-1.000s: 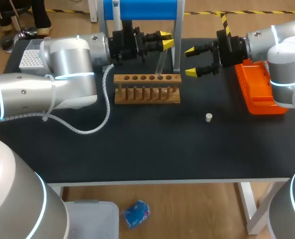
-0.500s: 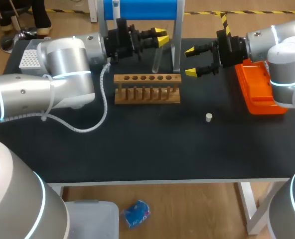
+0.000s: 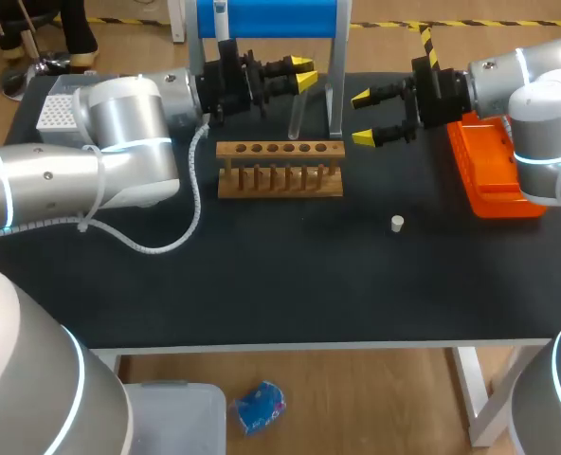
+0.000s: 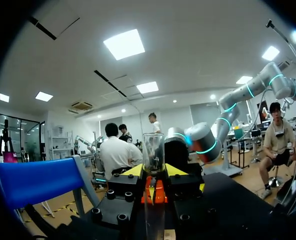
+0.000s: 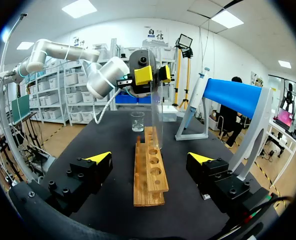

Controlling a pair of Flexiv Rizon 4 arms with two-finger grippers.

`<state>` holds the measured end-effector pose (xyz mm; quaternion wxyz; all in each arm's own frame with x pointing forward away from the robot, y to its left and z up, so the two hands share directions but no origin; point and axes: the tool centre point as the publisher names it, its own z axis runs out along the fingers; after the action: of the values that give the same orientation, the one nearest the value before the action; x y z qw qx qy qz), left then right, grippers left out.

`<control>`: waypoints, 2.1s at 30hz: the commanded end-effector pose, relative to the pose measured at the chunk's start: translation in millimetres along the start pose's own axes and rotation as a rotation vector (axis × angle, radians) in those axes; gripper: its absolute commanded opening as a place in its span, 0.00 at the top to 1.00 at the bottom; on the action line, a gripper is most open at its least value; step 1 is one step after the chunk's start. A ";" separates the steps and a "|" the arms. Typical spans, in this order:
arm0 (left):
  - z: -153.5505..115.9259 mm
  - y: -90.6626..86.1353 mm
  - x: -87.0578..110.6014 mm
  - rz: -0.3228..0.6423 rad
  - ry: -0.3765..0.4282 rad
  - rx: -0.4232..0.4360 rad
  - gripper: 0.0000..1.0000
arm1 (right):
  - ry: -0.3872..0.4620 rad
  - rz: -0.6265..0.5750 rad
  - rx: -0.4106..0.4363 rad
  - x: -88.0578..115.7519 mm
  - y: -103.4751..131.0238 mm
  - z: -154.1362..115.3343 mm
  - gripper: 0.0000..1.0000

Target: Invert the test tube, pick up the pipette, mount the tip to pipette, aspirate from beaker and dispense into the tube, eject the tip, return the pipette, and cap with the stopper.

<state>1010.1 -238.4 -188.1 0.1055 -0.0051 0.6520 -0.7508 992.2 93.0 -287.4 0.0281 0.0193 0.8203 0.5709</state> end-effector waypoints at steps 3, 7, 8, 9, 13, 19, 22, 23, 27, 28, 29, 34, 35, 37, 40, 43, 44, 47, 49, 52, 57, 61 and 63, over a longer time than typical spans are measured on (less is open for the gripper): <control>-0.4 5.3 1.1 0.005 -0.007 0.017 1.00 | -0.001 -0.001 0.001 0.6 0.0 -0.4 0.00; -4.2 6.3 3.6 0.005 -0.016 0.020 1.00 | -0.001 -0.001 0.001 0.6 0.0 -0.4 0.00; -5.0 6.3 4.2 0.004 -0.017 0.020 1.00 | -0.001 -0.001 0.001 0.6 0.0 -0.4 0.00; -5.9 6.6 5.1 0.003 -0.020 0.019 1.00 | -0.001 -0.001 0.001 0.6 0.0 -0.4 0.00; -9.0 8.3 8.4 0.002 -0.025 0.016 1.00 | -0.001 -0.001 0.001 0.6 0.0 -0.4 0.00; -10.0 11.2 7.5 0.004 -0.028 0.017 1.00 | -0.001 -0.001 0.001 0.6 0.0 -0.4 0.00; -10.5 13.5 6.0 0.005 -0.028 0.018 1.00 | -0.001 -0.001 0.001 0.6 0.0 -0.4 0.00; -10.5 14.7 5.7 0.005 -0.028 0.017 1.00 | -0.001 -0.001 0.001 0.6 0.0 -0.4 0.00; -10.9 18.6 5.2 0.000 -0.027 0.014 1.00 | -0.001 -0.001 0.001 0.6 0.0 -0.4 0.00; -11.0 19.6 5.1 -0.001 -0.026 0.012 1.00 | -0.001 -0.001 0.001 0.6 0.0 -0.4 0.00; -11.2 20.7 5.0 -0.003 -0.025 0.008 1.00 | -0.001 -0.001 0.001 0.6 0.0 -0.4 0.00; -11.6 24.1 3.6 -0.001 -0.011 -0.031 1.00 | -0.001 -0.001 0.001 0.6 0.0 -0.4 0.00; -11.7 24.4 3.2 0.001 -0.008 -0.042 1.00 | -0.001 -0.001 0.001 0.6 0.0 -0.4 0.00; -11.8 24.9 2.4 0.003 -0.004 -0.053 1.00 | -0.001 -0.001 0.001 0.6 0.0 -0.4 0.00; -13.1 25.1 0.8 0.007 0.010 -0.091 1.00 | -0.001 -0.001 0.001 0.6 0.0 -0.4 0.00; -14.8 25.3 -0.1 0.013 0.022 -0.127 1.00 | -0.001 -0.001 0.001 0.6 0.0 -0.4 0.00; -15.4 25.3 -0.2 0.013 0.025 -0.131 1.00 | -0.001 -0.001 0.001 0.6 0.0 -0.4 0.00; -18.3 25.3 0.0 0.011 0.033 -0.151 1.00 | -0.001 -0.001 0.001 0.6 0.0 -0.4 0.00; -20.4 25.8 1.1 0.008 0.037 -0.167 1.00 | -0.001 -0.001 0.001 0.6 0.0 -0.4 0.00; -22.8 27.2 4.2 -0.002 0.045 -0.181 1.00 | -0.001 -0.001 0.001 0.6 0.0 -0.4 0.00; -26.2 30.4 8.9 -0.028 0.050 -0.200 1.00 | -0.001 -0.001 0.001 0.6 0.0 -0.4 0.00; -28.0 33.3 11.9 -0.045 0.058 -0.223 1.00 | -0.001 -0.001 0.001 0.6 0.0 -0.4 0.00; -28.7 34.5 12.8 -0.049 0.062 -0.236 1.00 | -0.001 -0.001 0.001 0.6 0.0 -0.4 0.00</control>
<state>1000.8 -218.1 -230.7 0.0674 -0.0093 0.7342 -0.6755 992.2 93.0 -287.4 0.0280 0.0193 0.8203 0.5709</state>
